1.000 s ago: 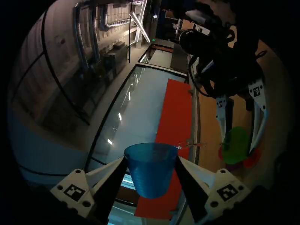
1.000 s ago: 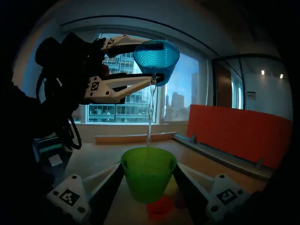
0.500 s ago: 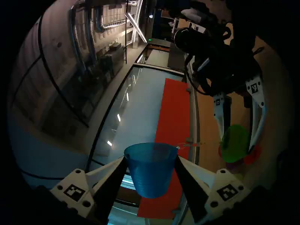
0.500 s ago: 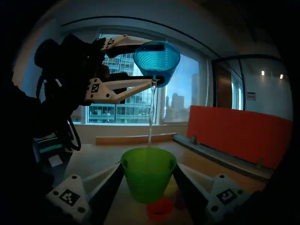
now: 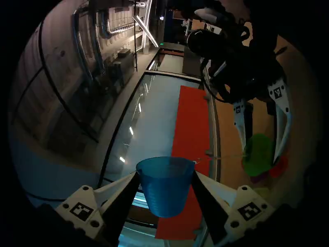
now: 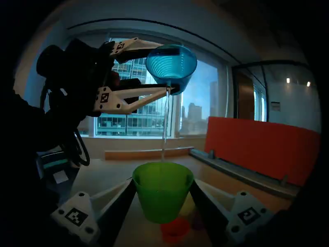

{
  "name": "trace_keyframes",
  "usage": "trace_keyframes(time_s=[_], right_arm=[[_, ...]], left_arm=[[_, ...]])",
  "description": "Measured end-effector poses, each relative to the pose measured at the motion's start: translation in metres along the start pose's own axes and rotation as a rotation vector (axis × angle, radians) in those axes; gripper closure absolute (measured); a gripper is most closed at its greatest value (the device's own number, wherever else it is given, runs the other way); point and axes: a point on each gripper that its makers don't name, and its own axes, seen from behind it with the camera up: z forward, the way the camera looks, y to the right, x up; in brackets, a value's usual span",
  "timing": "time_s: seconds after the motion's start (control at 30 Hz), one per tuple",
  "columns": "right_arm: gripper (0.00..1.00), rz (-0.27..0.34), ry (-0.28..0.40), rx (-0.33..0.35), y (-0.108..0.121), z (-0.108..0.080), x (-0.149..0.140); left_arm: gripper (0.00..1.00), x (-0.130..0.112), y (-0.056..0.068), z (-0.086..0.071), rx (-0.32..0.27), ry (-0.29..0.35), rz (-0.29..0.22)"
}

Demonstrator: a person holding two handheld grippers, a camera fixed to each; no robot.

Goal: Pour water

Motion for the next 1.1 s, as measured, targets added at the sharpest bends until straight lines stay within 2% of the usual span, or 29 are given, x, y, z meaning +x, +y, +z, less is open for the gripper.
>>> trace_keyframes(time_s=[0.57,0.77,1.1], right_arm=[[0.1,0.0,0.008,-0.001,0.001,-0.001,0.001],[0.1,0.0,0.01,-0.003,0.002,-0.001,0.001],[0.1,0.0,0.014,-0.005,0.002,-0.002,0.003]], left_arm=[[0.15,0.005,-0.008,0.003,0.006,0.004,0.079],[0.15,0.006,-0.012,0.004,0.013,0.004,0.129],[0.15,0.012,-0.006,-0.002,0.008,0.009,0.195]])
